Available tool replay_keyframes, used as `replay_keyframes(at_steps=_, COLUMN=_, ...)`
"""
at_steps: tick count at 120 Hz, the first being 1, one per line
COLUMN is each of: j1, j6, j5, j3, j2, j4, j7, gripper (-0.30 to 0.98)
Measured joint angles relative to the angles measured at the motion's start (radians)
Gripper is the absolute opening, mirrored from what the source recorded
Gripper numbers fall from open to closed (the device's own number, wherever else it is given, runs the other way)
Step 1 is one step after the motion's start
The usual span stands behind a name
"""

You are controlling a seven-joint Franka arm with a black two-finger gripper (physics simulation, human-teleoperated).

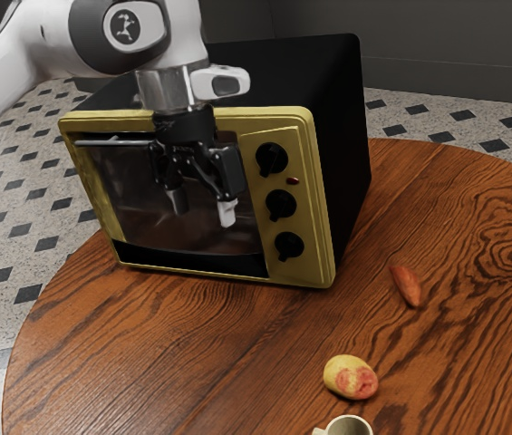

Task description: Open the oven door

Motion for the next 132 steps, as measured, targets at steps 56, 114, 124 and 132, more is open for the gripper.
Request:
replay_keyframes(at_steps=56, j1=0.043, j6=0.376, j5=0.019, j3=0.364, j2=-0.792, j4=-0.667, j7=0.554, gripper=0.69)
replay_keyframes(at_steps=114, j1=0.032, j6=0.775, j5=-0.012, j3=0.393, j2=-0.542, j4=-0.613, j7=1.361, gripper=0.69)
replay_keyframes(at_steps=124, j1=0.029, j6=0.777, j5=-0.019, j3=0.388, j2=-0.526, j4=-0.614, j7=1.455, gripper=0.69)
replay_keyframes(at_steps=132, j1=0.029, j6=0.779, j5=-0.023, j3=0.391, j2=-0.499, j4=-0.611, j7=1.522, gripper=0.69)
